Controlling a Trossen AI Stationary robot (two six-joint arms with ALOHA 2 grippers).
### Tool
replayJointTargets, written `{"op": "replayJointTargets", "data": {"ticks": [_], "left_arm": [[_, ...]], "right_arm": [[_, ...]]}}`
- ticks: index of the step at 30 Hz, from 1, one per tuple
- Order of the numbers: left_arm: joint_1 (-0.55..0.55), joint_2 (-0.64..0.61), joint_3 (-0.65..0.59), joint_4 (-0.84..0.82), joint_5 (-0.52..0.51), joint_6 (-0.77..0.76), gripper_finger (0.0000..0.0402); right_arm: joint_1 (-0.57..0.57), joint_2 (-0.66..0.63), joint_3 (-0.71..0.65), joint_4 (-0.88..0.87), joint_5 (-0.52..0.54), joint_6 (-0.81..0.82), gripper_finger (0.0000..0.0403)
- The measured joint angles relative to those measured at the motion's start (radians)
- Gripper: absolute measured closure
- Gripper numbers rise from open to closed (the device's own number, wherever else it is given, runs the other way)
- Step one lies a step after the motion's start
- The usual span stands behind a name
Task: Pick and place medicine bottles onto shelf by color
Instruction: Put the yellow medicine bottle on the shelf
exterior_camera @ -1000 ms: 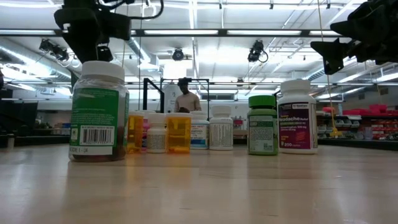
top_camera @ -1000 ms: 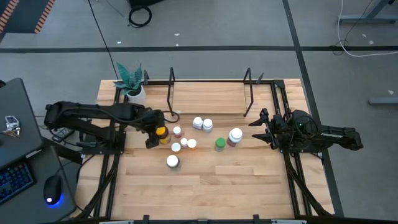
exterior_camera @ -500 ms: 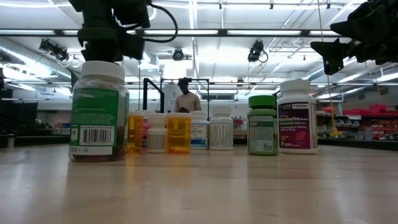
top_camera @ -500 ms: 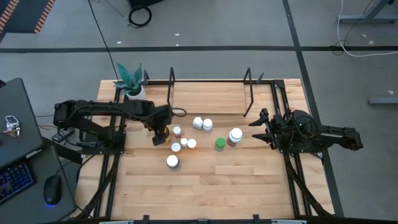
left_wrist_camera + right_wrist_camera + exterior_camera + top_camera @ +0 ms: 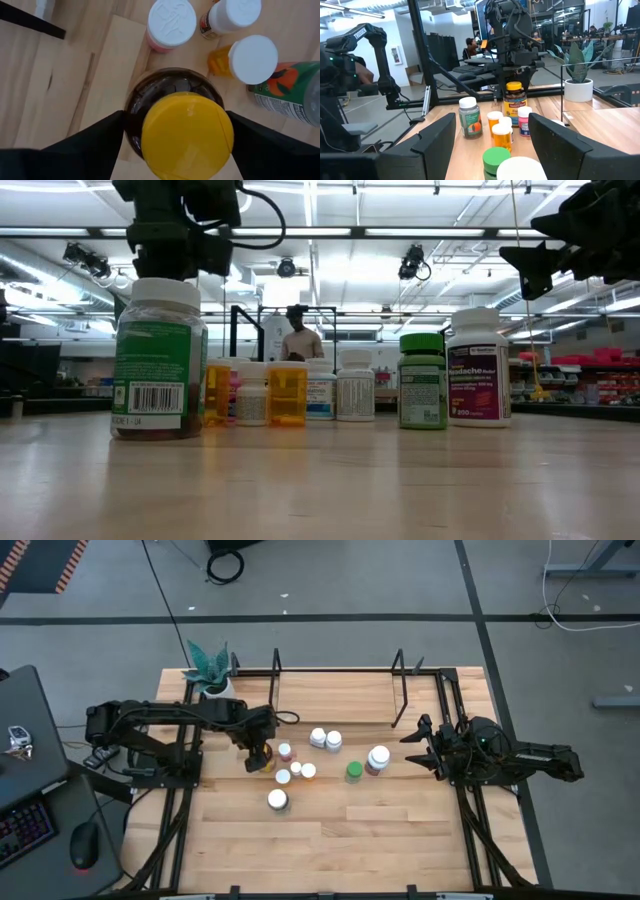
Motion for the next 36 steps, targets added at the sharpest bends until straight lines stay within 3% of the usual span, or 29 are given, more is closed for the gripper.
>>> {"op": "replayJointTargets", "data": {"ticks": [13,22,31,36], "left_arm": [[-0.001,0.002,0.068,-0.068,-0.013,0.016,0.0117],[-0.001,0.003,0.069,-0.086,-0.014,0.031,0.0183],[-0.002,0.003,0.081,-0.136,-0.018,0.058,0.017],[-0.001,0.003,0.125,-0.166,-0.021,0.071,0.0183]], "right_arm": [[0.0,0.0,0.0,0.0,0.0,0.0,0.0146],[0.0,0.0,0.0,0.0,0.0,0.0,0.0146],[0.0,0.0,0.0,0.0,0.0,0.0,0.0146],[0.0,0.0,0.0,0.0,0.0,0.0,0.0146]]}}
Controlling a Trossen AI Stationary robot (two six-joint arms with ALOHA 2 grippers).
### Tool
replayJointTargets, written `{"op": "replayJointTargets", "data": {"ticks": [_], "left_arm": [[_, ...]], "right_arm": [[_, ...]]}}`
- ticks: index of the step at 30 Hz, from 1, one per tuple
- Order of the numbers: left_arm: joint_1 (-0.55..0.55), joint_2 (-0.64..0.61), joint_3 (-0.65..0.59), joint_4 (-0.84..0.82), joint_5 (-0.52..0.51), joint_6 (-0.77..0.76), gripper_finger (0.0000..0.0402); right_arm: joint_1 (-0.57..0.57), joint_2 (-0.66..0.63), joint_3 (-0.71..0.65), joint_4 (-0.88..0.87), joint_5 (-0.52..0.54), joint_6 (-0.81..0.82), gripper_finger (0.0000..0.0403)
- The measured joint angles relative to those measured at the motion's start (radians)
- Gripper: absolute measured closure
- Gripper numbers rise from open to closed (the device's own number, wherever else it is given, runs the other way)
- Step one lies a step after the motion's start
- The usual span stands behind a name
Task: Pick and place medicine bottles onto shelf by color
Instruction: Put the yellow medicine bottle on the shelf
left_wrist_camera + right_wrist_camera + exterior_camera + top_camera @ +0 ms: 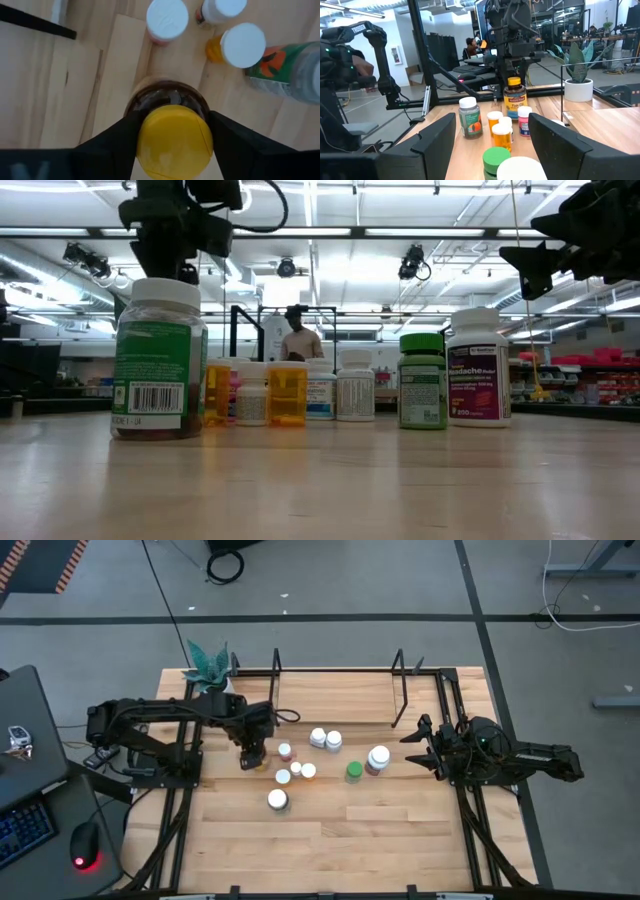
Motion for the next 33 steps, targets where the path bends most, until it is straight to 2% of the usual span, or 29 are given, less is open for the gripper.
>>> {"op": "replayJointTargets", "data": {"ticks": [21,26,33], "left_arm": [[0.033,0.0,0.251,-0.145,0.004,0.014,0.0176],[0.056,0.047,0.337,-0.176,0.0,0.043,0.0182],[0.073,0.18,0.511,-0.219,-0.026,0.143,0.0178]], "right_arm": [[0.0,0.0,0.0,0.0,0.0,0.0,0.0146],[0.0,0.0,0.0,0.0,0.0,0.0,0.0146],[0.0,0.0,0.0,0.0,0.0,0.0,0.0146]]}}
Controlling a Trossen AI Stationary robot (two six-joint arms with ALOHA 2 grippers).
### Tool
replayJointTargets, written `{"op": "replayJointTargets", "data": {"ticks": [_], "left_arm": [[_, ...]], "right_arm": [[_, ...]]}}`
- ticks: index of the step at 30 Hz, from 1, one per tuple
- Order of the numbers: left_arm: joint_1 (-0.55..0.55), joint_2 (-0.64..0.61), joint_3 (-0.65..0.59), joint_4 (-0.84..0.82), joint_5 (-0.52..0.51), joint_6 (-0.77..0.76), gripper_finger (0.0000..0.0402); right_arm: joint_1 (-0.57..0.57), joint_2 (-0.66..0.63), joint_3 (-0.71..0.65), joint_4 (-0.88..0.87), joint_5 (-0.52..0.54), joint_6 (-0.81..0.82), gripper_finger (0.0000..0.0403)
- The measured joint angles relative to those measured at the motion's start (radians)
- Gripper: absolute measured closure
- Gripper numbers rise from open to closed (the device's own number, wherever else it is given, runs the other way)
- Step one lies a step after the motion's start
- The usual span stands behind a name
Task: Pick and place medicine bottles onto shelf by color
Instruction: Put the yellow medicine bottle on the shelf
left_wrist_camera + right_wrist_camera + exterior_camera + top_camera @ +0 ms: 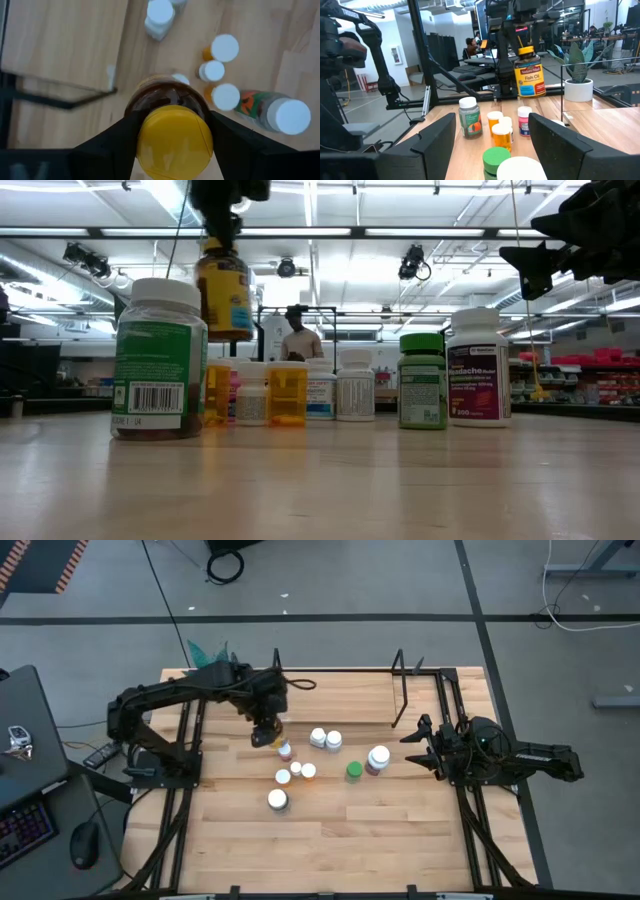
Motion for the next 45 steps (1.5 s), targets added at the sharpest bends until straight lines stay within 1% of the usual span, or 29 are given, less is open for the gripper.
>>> {"op": "replayJointTargets", "data": {"ticks": [5,9,14,17,21,25,29,33,38,45], "left_arm": [[0.008,0.123,0.129,-0.009,-0.001,0.092,0.0181],[0.034,0.215,0.222,-0.01,0.002,0.183,0.0178],[0.097,0.309,0.315,-0.014,0.0,0.288,0.0177],[0.15,0.357,0.35,-0.001,0.002,0.321,0.0179],[0.228,0.402,0.355,0.04,0.007,0.337,0.0177],[0.281,0.436,0.355,0.103,0.008,0.368,0.0176],[0.318,0.444,0.354,0.149,0.014,0.417,0.0179],[0.359,0.444,0.354,0.189,0.015,0.42,0.0175],[0.397,0.448,0.353,0.195,0.03,0.423,0.0178],[0.414,0.475,0.351,0.19,0.043,0.423,0.0174]], "right_arm": [[0.0,0.0,0.0,0.0,0.0,0.0,0.0146],[0.0,0.0,0.0,0.0,0.0,0.0,0.0146],[0.0,0.0,0.0,0.0,0.0,0.0,0.0146],[0.0,0.0,0.0,0.0,0.0,0.0,0.0146],[0.0,0.0,0.0,0.0,0.0,0.0,0.0146],[0.0,0.0,0.0,0.0,0.0,0.0,0.0146],[0.0,0.0,0.0,0.0,0.0,0.0,0.0146],[0.0,0.0,0.0,0.0,0.0,0.0,0.0146],[0.0,0.0,0.0,0.0,0.0,0.0,0.0146],[0.0,0.0,0.0,0.0,0.0,0.0,0.0146]]}}
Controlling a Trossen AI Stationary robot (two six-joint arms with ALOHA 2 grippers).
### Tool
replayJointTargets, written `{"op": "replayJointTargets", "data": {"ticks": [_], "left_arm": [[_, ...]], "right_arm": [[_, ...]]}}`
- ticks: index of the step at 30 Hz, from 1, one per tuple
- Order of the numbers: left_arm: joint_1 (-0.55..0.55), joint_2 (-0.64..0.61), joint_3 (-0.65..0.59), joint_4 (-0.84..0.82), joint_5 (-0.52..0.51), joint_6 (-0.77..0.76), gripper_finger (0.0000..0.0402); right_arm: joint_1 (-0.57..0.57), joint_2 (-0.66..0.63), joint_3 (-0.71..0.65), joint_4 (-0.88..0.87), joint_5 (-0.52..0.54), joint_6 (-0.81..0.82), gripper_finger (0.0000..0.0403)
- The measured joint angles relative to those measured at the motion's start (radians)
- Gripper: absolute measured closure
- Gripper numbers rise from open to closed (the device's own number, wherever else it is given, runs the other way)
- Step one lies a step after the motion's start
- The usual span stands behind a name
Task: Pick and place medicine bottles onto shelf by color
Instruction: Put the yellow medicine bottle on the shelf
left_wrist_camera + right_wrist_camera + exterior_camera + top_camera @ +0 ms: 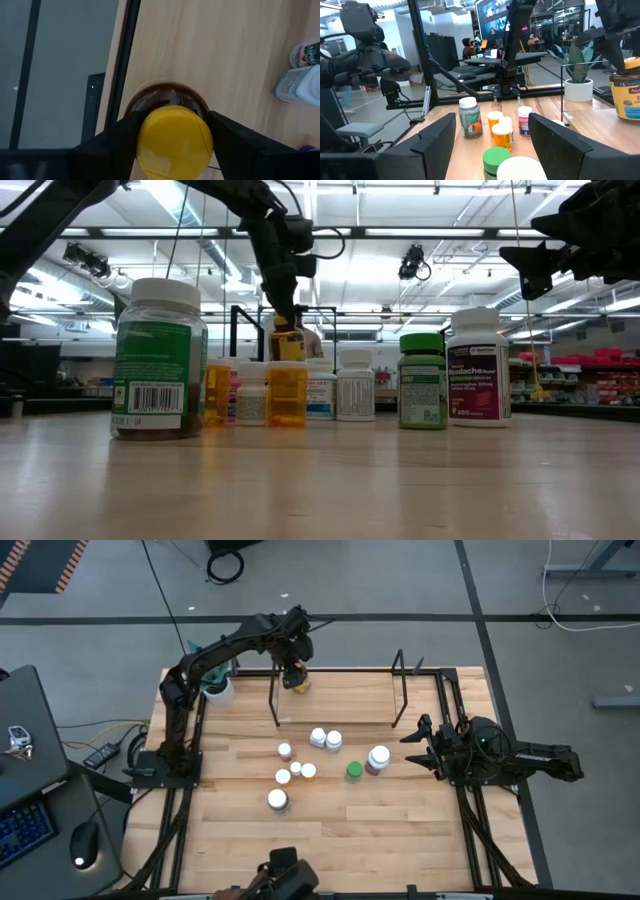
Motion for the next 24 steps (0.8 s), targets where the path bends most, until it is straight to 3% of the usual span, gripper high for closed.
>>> {"op": "replayJointTargets", "data": {"ticks": [10,24], "left_arm": [[0.001,0.011,0.0,0.0,-0.018,0.008,0.0164],[-0.007,0.013,0.0,0.009,-0.108,0.047,0.0086]], "right_arm": [[0.0,0.0,0.0,0.0,0.0,0.0,0.0146],[0.0,0.0,0.0,0.0,0.0,0.0,0.0146]]}}
